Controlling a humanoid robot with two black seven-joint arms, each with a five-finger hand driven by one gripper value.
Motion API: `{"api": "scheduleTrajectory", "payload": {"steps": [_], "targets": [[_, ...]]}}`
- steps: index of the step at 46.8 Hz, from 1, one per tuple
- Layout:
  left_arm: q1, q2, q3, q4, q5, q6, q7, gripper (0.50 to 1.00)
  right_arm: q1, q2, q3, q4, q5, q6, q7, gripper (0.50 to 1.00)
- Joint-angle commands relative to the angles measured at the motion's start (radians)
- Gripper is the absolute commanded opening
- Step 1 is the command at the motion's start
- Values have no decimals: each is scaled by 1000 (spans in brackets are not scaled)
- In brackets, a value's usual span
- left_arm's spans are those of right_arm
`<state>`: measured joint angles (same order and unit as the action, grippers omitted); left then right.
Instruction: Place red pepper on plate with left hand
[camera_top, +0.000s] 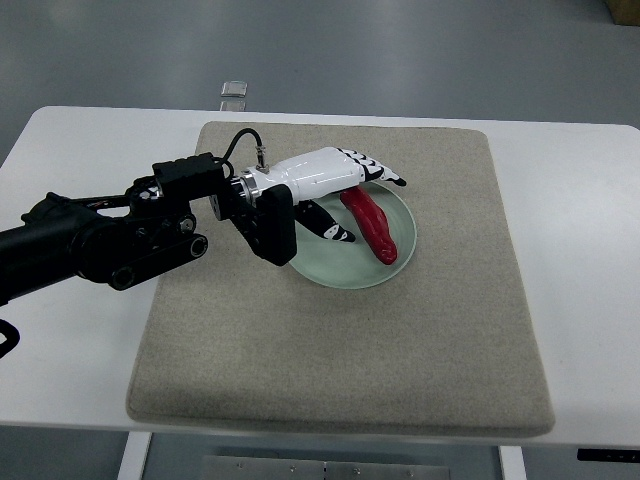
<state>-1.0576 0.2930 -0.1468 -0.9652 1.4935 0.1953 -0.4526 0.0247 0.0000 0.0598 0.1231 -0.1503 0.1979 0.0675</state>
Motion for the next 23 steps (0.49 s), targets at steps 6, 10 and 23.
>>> {"api": "scheduleTrajectory", "payload": {"steps": [6, 10, 23], "targets": [[11, -2, -65, -1, -220, 84, 0, 969, 0, 0, 0, 1, 0, 0, 0, 932], [18, -3, -83, 2, -384, 110, 2, 990, 0, 0, 0, 0, 0, 0, 0, 932], [24, -5, -201, 29, -901, 113, 3, 992, 0, 0, 0, 0, 0, 0, 0, 932]]}}
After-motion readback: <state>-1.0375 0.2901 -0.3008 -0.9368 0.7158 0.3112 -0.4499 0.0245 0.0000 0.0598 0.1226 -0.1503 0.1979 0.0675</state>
